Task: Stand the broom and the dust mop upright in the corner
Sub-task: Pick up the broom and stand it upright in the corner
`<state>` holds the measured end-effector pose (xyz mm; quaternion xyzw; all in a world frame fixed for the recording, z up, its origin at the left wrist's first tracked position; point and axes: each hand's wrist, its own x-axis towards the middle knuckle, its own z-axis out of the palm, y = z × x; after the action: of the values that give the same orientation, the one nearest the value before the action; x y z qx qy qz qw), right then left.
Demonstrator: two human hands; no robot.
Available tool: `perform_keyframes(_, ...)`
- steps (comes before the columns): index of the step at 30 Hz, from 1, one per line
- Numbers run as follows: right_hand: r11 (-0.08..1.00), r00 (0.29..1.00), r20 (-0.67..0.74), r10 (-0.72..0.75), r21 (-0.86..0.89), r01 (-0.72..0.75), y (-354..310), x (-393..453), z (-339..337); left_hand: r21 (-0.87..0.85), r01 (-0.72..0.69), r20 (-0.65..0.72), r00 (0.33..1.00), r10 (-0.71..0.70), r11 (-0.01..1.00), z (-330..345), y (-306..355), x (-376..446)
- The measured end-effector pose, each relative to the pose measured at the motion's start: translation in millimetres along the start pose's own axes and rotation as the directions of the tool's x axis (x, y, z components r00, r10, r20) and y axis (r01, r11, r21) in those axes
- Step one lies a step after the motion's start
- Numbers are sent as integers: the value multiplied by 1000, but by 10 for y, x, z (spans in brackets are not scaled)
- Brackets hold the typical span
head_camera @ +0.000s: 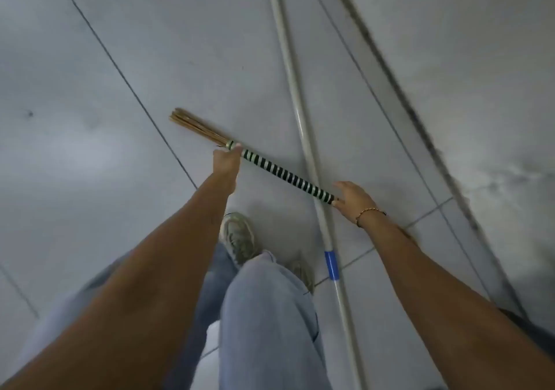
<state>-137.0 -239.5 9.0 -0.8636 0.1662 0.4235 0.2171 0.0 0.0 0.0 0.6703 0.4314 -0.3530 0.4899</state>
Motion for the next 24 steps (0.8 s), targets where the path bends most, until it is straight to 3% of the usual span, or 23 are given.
perform_keyframes(6, 979, 999, 38, 33, -201, -25, 93, 887, 641, -193, 86, 34, 996, -81, 977, 413, -241, 1090)
perform_keyframes(9, 984, 995, -94, 31, -169, -47, 84, 808, 679, -279, 72, 49, 997, -60, 958, 348, -175, 1059)
perform_keyframes(13, 997, 988, -153, -12, -72, 1, -86, 176, 254, -325, -36, 64, 996, 60, 945, 77, 146, 226)
perform_keyframes(18, 997, 987, -161, 10, 76, 3, -383, -1119, -622, -368, -156, 102, 973, 207, 916, -274, 707, -1526)
perform_keyframes(24, 955, 945, -321, 65, 295, 34, -513, -2869, -1572, -310, -350, 186, 889, 418, 884, -425, 1461, -3776)
